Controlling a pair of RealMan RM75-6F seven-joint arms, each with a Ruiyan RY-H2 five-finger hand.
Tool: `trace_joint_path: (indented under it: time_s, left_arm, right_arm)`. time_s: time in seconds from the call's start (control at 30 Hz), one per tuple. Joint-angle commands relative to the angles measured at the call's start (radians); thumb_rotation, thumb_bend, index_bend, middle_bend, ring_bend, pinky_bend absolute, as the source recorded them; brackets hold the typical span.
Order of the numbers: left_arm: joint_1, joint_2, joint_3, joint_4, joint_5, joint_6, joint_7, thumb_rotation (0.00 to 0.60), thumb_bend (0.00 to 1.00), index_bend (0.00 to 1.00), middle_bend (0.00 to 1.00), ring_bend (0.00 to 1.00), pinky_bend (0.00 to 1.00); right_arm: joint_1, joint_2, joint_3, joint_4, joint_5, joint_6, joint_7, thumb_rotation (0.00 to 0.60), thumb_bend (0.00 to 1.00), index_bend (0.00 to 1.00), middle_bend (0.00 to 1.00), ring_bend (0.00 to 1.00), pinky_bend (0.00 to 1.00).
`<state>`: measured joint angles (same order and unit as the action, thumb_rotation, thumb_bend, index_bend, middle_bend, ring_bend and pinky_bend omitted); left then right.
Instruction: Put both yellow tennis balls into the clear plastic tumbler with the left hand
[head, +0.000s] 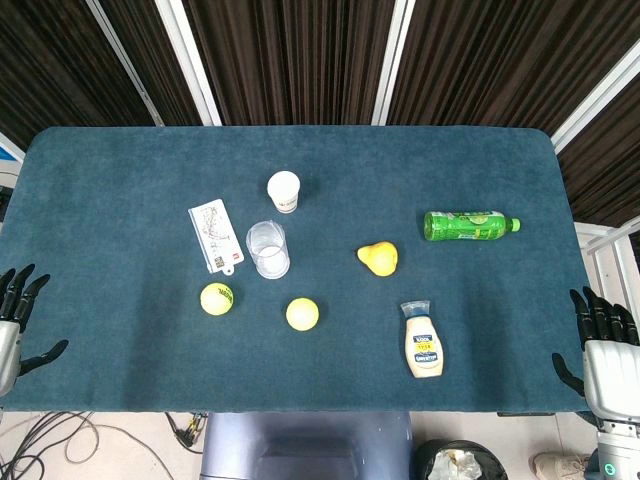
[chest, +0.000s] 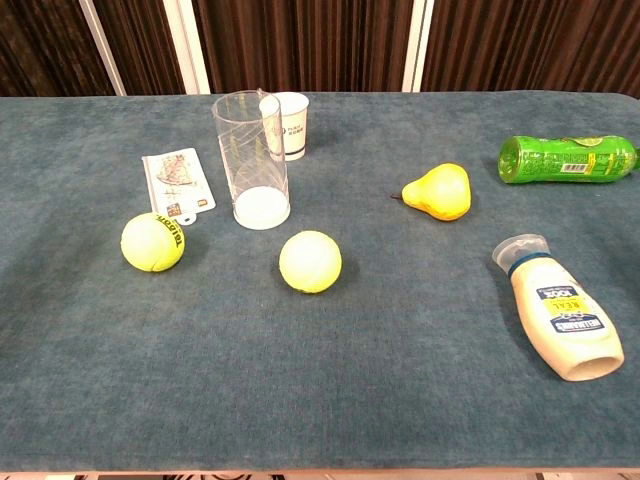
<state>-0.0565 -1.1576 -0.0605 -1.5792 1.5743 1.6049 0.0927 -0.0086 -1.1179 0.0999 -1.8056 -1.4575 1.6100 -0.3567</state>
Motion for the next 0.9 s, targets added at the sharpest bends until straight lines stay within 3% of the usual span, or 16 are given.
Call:
trace_joint_path:
  time_s: [0.03, 0.17, 0.37, 0.67, 0.9]
  left_arm:
    - [-0.001, -0.001, 0.0, -0.001, 0.0, -0.001, -0.004, 0.6, 0.0, 0.13, 0.02, 0.01, 0.07]
    - [-0.009, -0.004, 0.004, -0.002, 0.006, -0.015, -0.017, 0.6, 0.0, 0.13, 0.02, 0.01, 0.08]
    - [-0.084, 0.013, -0.008, -0.044, 0.013, -0.121, 0.029, 0.6, 0.0, 0.12, 0.02, 0.01, 0.08]
    - [-0.301, 0.008, -0.052, -0.194, -0.023, -0.433, 0.182, 0.6, 0.0, 0.12, 0.03, 0.01, 0.1]
    - [-0.444, -0.097, -0.089, -0.213, -0.173, -0.625, 0.384, 0.6, 0.0, 0.12, 0.03, 0.01, 0.1]
  right_arm:
    - [0.0, 0.0, 0.0, 0.0, -0.001, 0.001, 0.0, 0.6, 0.34, 0.05, 0.08, 0.12, 0.12]
    - [-0.002, -0.001, 0.003, 0.001, 0.0, 0.006, -0.002, 0.6, 0.34, 0.05, 0.08, 0.12, 0.12]
    - [-0.003, -0.001, 0.004, -0.001, -0.002, 0.012, -0.005, 0.6, 0.34, 0.05, 0.08, 0.12, 0.12]
    - [-0.004, -0.001, 0.006, 0.001, -0.003, 0.015, -0.005, 0.6, 0.34, 0.05, 0.08, 0.12, 0.12]
    - [-0.005, 0.001, 0.012, 0.003, 0.006, 0.017, -0.002, 0.6, 0.34, 0.05, 0.08, 0.12, 0.11]
